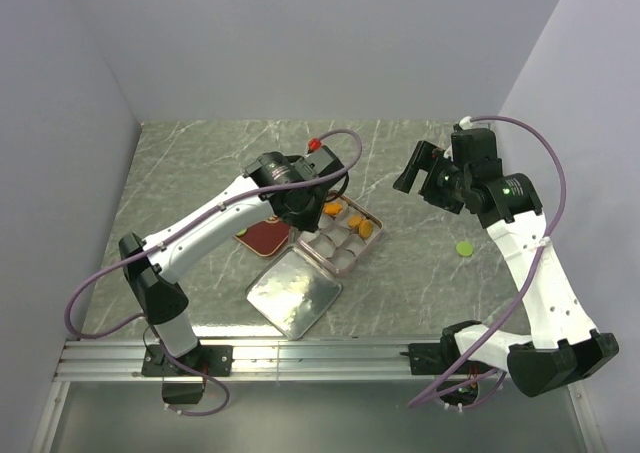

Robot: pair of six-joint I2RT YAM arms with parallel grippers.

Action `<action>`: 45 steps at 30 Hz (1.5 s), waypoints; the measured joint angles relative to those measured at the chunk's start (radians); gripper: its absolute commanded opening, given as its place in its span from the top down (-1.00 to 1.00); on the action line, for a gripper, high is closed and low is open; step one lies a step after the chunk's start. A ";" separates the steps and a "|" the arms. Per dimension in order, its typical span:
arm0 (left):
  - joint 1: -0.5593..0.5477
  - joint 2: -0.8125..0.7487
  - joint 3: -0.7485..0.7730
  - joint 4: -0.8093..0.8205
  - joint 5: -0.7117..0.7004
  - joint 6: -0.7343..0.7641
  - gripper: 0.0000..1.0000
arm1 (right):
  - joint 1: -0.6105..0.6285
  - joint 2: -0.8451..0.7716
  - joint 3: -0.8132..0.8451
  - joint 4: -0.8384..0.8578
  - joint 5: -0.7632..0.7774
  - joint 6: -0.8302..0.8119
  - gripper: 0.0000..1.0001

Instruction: Pack the cookies

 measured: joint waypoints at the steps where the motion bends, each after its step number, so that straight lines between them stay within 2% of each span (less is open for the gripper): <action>1: -0.002 0.005 0.000 0.000 0.000 -0.001 0.39 | 0.000 -0.001 0.000 0.000 0.000 0.000 -0.99; 12: -0.009 0.043 -0.035 0.008 -0.002 -0.009 0.23 | 0.000 -0.002 0.000 0.000 -0.002 0.000 -1.00; 26: -0.010 0.082 -0.032 0.030 -0.019 -0.020 0.15 | 0.000 -0.002 0.000 0.000 -0.002 0.000 -1.00; 38: -0.010 0.093 0.018 0.005 -0.038 -0.019 0.08 | 0.000 0.000 0.000 0.001 -0.001 0.000 -1.00; 45: 0.000 0.092 0.132 -0.023 -0.053 -0.019 0.03 | 0.000 0.011 0.000 0.001 -0.001 0.000 -0.99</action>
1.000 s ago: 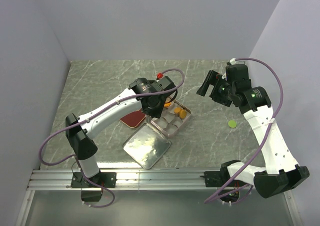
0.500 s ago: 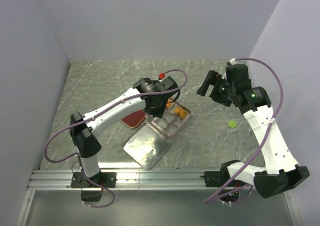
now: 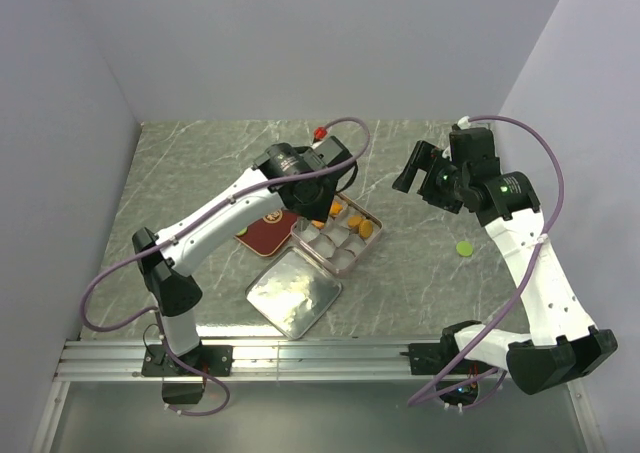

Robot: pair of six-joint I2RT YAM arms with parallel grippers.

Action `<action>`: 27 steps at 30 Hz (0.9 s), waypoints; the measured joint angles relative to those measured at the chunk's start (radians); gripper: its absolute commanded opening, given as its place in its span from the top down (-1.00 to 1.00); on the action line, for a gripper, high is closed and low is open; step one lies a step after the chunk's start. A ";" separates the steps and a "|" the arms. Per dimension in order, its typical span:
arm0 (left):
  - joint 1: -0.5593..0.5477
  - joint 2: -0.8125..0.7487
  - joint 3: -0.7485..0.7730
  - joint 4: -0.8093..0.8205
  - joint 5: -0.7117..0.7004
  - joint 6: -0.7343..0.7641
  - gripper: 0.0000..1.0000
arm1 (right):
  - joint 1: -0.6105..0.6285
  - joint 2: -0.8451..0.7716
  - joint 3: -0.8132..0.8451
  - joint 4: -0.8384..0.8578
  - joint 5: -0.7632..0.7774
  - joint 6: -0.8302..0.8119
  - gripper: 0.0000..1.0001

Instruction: Pack the cookies

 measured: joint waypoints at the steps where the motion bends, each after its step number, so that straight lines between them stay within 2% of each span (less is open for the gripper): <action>1: 0.008 -0.002 0.010 0.000 0.000 0.000 0.03 | 0.000 0.001 0.000 0.000 0.000 0.000 -1.00; 6: 0.094 -0.027 0.005 0.001 0.000 0.003 0.03 | 0.000 0.002 0.000 0.001 0.000 0.000 -1.00; 14: 0.237 -0.057 -0.100 0.031 -0.004 0.010 0.01 | 0.000 0.006 0.000 0.003 0.000 0.000 -1.00; 27: 0.281 0.050 -0.145 0.139 0.005 0.085 0.01 | 0.000 0.047 0.030 0.003 0.010 -0.005 -1.00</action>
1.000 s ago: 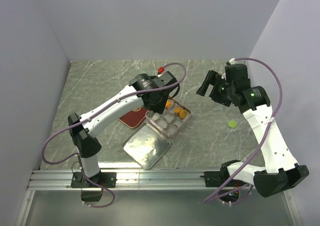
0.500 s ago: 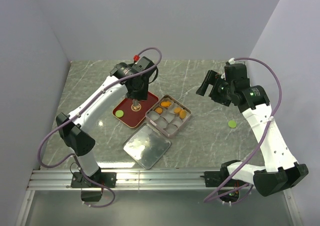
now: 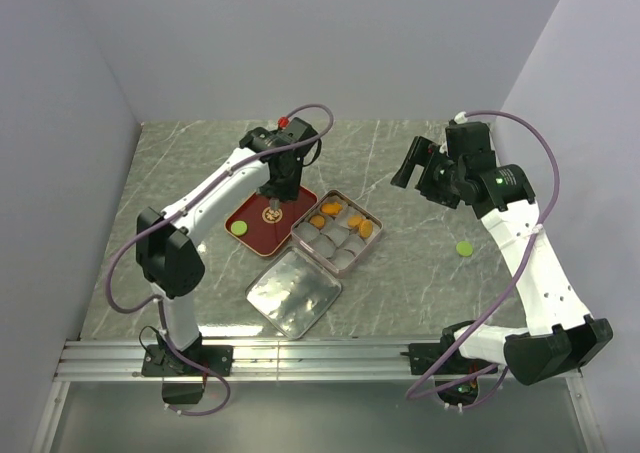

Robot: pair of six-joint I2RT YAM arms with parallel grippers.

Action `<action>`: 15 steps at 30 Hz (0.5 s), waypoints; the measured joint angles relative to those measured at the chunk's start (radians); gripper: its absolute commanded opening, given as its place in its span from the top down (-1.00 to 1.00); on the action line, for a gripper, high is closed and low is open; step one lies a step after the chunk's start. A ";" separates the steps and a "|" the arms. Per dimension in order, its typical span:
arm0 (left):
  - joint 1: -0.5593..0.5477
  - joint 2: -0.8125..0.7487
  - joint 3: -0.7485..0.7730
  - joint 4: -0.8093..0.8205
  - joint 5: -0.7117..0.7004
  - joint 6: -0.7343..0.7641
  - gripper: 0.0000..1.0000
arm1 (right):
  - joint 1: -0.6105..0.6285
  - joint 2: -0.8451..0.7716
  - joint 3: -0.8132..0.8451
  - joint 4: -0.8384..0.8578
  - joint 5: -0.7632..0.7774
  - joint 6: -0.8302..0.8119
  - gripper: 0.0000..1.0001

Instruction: Pack the cookies

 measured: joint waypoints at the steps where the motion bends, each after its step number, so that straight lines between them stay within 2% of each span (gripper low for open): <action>1: 0.001 0.010 -0.002 0.005 0.001 0.006 0.01 | 0.000 0.001 0.002 0.000 0.001 0.000 -1.00; 15: 0.002 0.101 -0.002 0.019 0.002 0.052 0.10 | 0.000 0.005 0.003 0.000 0.016 0.000 -1.00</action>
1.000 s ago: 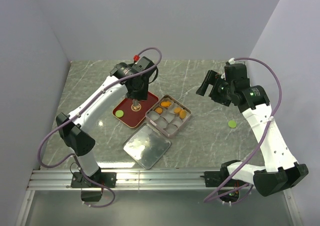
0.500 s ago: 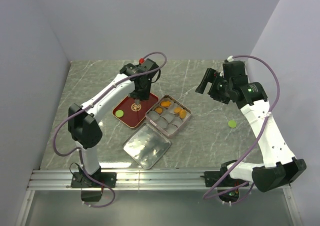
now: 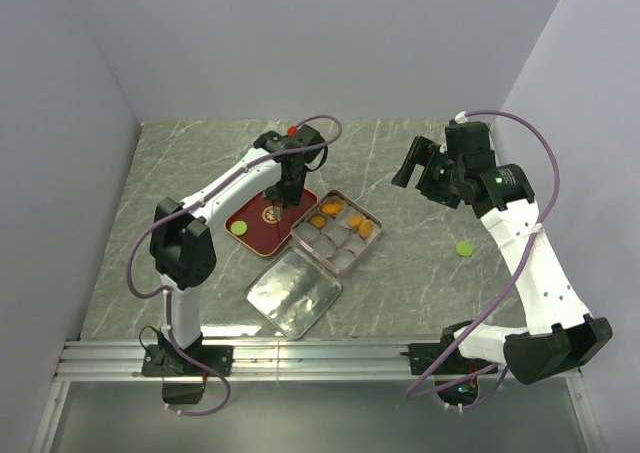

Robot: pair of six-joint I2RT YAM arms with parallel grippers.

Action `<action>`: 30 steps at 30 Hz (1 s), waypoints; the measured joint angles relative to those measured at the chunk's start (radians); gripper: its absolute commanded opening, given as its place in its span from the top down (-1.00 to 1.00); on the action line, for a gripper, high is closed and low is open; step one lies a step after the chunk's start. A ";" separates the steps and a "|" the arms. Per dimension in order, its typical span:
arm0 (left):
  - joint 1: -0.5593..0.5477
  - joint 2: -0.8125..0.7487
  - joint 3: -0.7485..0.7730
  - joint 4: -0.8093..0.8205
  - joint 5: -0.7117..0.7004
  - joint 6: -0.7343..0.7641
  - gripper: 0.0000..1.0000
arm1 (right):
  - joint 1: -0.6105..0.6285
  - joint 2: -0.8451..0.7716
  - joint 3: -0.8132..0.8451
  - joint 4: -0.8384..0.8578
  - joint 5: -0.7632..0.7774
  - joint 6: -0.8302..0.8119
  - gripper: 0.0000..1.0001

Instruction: Pack the cookies

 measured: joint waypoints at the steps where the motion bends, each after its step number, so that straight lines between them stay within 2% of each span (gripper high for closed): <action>1: 0.000 0.007 0.000 0.000 0.000 0.001 0.15 | 0.000 0.000 0.000 0.000 0.000 0.000 -1.00; 4: 0.000 0.026 0.000 -0.002 0.000 0.004 0.27 | 0.000 0.000 0.000 0.000 0.000 0.000 -0.99; 7: 0.000 0.033 0.000 -0.006 0.000 0.004 0.31 | 0.000 0.001 0.000 0.000 0.000 0.000 -1.00; 16: 0.000 0.022 0.015 -0.026 -0.008 -0.008 0.32 | 0.000 0.001 0.000 0.000 0.000 0.000 -1.00; 22: -0.008 -0.059 0.036 -0.065 -0.008 -0.030 0.31 | 0.000 0.001 0.000 0.000 -0.003 0.000 -0.99; 30: -0.131 -0.172 0.095 -0.126 -0.025 -0.079 0.29 | 0.000 0.001 0.000 0.002 -0.018 0.004 -1.00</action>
